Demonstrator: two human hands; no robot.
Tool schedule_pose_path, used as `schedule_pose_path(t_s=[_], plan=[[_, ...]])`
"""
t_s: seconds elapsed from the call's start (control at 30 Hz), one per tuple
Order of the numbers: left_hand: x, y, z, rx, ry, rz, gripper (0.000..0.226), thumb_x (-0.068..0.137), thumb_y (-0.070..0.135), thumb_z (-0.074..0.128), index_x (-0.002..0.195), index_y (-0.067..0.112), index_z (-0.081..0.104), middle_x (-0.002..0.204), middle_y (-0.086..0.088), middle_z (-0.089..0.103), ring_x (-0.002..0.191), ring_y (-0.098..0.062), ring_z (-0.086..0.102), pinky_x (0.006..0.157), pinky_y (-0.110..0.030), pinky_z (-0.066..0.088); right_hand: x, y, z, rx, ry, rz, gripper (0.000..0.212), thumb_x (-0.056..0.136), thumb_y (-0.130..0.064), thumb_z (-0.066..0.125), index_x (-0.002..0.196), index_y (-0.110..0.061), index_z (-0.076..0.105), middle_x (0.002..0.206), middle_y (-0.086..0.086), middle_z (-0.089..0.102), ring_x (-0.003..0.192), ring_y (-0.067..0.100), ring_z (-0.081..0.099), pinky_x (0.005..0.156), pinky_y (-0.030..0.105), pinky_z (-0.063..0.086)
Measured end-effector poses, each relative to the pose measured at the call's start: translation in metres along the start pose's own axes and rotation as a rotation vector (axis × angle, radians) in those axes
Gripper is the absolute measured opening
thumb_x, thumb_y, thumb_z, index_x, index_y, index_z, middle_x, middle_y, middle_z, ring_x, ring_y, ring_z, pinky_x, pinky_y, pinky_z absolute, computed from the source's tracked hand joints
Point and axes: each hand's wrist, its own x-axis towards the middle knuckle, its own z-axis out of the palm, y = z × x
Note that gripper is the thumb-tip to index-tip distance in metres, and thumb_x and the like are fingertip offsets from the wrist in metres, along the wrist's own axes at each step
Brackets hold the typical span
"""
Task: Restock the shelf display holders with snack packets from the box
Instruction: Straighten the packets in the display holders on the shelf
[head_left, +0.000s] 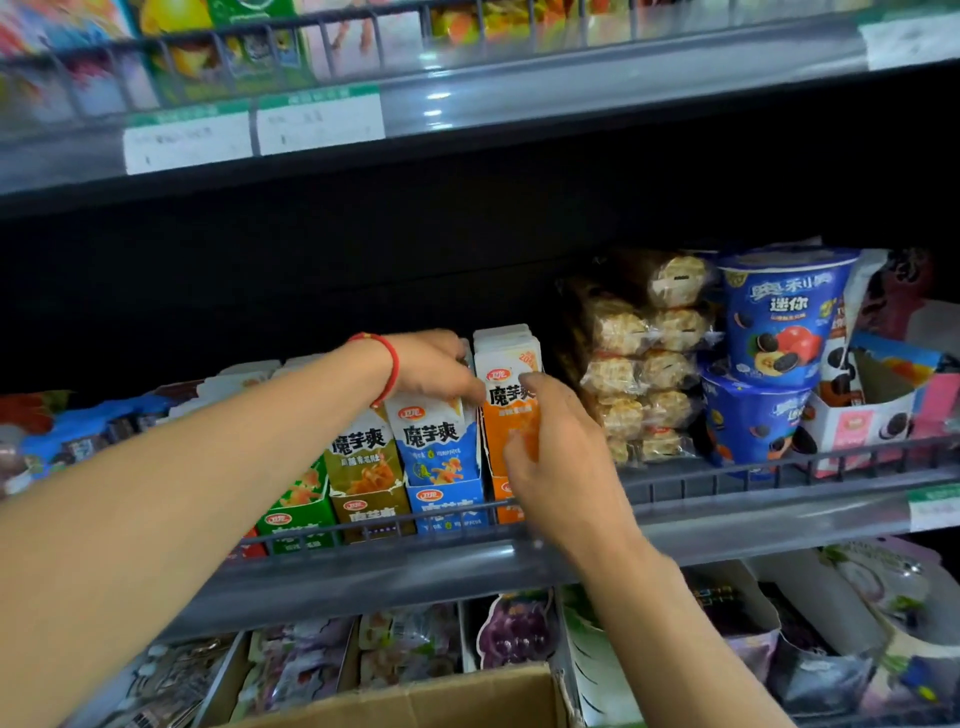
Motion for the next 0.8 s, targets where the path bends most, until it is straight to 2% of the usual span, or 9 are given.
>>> schedule_pose_path(t_s=[0.13,0.2,0.27,0.47,0.57,0.63,0.7,0.73,0.8], plan=[[0.007,0.006,0.006,0.149,0.037,0.011,0.012,0.093,0.026,0.063,0.105,0.025,0.061,0.089,0.007,0.065,0.077,-0.008,0.062,0.060,-0.024,0.049,0.060,-0.003,0.016,-0.012,-0.064,0.083,0.070,0.096,-0.007,0.057,0.158,-0.005,0.024,0.161,0.016,0.029,0.146,0.033,0.036,0.114,0.037,0.035],[0.015,0.005,0.010,0.245,0.061,-0.003,0.021,0.092,0.028,0.060,0.109,0.016,0.065,0.097,-0.001,0.068,0.085,-0.016,0.066,0.071,-0.032,0.057,0.080,0.000,0.023,-0.040,-0.116,0.146,0.078,0.098,-0.009,0.057,0.160,-0.003,0.011,0.165,0.020,0.017,0.151,0.037,0.023,0.120,0.039,0.027],[0.020,0.003,0.013,0.285,0.074,-0.008,0.030,0.093,0.027,0.056,0.116,0.012,0.066,0.107,-0.007,0.070,0.094,-0.021,0.067,0.083,-0.037,0.059,0.090,0.005,0.028,-0.088,-0.162,0.193,0.083,0.100,-0.014,0.058,0.161,-0.002,0.003,0.166,0.021,0.014,0.152,0.037,0.022,0.122,0.041,0.024],[0.023,-0.003,0.013,0.300,0.068,0.026,0.040,0.097,0.030,0.053,0.133,0.014,0.059,0.127,-0.008,0.064,0.110,-0.024,0.063,0.090,-0.035,0.053,0.092,0.026,0.035,-0.055,-0.075,0.138,0.079,0.094,-0.015,0.071,0.157,-0.010,0.024,0.156,0.016,0.041,0.140,0.034,0.044,0.114,0.045,0.041],[0.021,-0.004,0.006,0.283,0.060,0.043,0.029,0.099,0.045,0.052,0.107,0.021,0.066,0.102,-0.002,0.069,0.087,-0.018,0.065,0.070,-0.030,0.051,0.090,0.029,0.032,-0.065,-0.086,0.088,0.082,0.096,-0.019,0.069,0.160,-0.011,0.019,0.158,0.016,0.038,0.141,0.034,0.044,0.113,0.044,0.042],[0.014,-0.003,-0.005,0.265,0.085,0.051,0.039,0.098,0.058,0.049,0.087,0.023,0.063,0.085,0.001,0.067,0.073,-0.014,0.063,0.060,-0.029,0.048,0.088,0.026,0.028,-0.093,-0.110,0.070,0.084,0.099,-0.023,0.066,0.162,-0.010,0.012,0.162,0.016,0.029,0.144,0.034,0.039,0.113,0.043,0.039],[0.004,-0.008,-0.016,0.210,0.127,0.045,0.053,0.098,0.063,0.044,0.100,0.019,0.072,0.096,-0.002,0.073,0.084,-0.019,0.070,0.073,-0.035,0.057,0.084,0.022,0.022,-0.105,-0.113,0.049,0.084,0.099,-0.022,0.065,0.162,-0.008,0.011,0.164,0.016,0.025,0.146,0.034,0.036,0.113,0.041,0.037],[-0.002,-0.012,-0.022,0.189,0.156,0.040,0.058,0.099,0.064,0.041,0.109,0.017,0.073,0.103,-0.005,0.075,0.091,-0.021,0.071,0.081,-0.038,0.058,0.081,0.020,0.018,-0.107,-0.104,0.029,0.083,0.099,-0.020,0.065,0.161,-0.009,0.012,0.164,0.015,0.025,0.146,0.034,0.036,0.113,0.040,0.036],[-0.017,-0.022,-0.028,0.172,0.188,0.049,0.061,0.100,0.064,0.037,0.116,0.016,0.071,0.104,-0.007,0.074,0.095,-0.022,0.071,0.086,-0.039,0.056,0.071,0.016,0.011,-0.121,-0.089,-0.019,0.078,0.098,-0.014,0.065,0.160,-0.011,0.018,0.162,0.011,0.027,0.143,0.033,0.039,0.111,0.039,0.039]])
